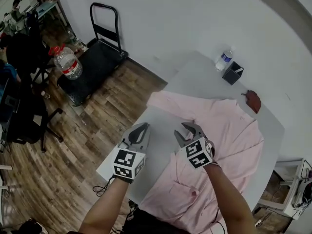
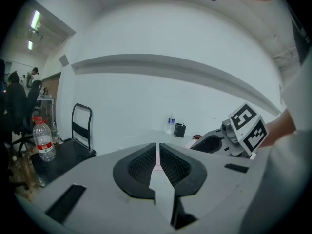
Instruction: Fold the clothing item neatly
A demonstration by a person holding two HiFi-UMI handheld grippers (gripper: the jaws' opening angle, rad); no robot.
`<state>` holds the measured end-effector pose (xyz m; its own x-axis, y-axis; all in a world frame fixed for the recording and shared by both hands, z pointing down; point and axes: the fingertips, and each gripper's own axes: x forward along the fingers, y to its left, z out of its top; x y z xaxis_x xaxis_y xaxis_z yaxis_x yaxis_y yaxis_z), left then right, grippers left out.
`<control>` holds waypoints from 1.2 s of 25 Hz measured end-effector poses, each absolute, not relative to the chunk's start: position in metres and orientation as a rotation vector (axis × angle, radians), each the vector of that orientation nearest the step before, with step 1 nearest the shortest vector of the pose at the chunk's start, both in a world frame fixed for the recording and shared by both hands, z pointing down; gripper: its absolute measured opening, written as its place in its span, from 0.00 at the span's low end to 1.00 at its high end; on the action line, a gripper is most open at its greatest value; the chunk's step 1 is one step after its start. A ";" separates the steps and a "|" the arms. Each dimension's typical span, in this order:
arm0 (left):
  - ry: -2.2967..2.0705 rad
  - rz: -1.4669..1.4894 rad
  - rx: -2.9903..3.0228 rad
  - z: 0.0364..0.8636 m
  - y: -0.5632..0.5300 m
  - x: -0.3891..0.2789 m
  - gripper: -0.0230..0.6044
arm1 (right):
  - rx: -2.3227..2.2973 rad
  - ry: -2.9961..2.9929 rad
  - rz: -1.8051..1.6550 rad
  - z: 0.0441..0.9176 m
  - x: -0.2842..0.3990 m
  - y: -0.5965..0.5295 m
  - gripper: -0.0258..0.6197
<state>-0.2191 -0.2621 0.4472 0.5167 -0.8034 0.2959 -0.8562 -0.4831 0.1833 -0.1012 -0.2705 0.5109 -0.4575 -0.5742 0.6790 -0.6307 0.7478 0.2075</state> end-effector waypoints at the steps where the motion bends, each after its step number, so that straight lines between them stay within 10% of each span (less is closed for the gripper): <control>1: -1.394 0.252 2.451 0.445 -0.261 -0.220 0.05 | 0.908 -2.178 0.091 0.509 -0.100 -0.274 0.26; 23: -1.196 0.227 2.372 0.573 -0.386 -0.290 0.05 | 0.705 -1.810 0.062 0.636 -0.175 -0.424 0.16; 30: -1.064 0.258 2.357 0.605 -0.405 -0.266 0.21 | 0.716 -1.804 -0.133 0.624 -0.182 -0.424 0.08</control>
<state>-0.2664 -0.4045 0.6052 0.6705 -0.6382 0.3784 -0.7406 -0.5453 0.3927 -0.1817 -0.4240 0.6237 -0.1812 -0.5301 0.8283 -0.4026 0.8084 0.4293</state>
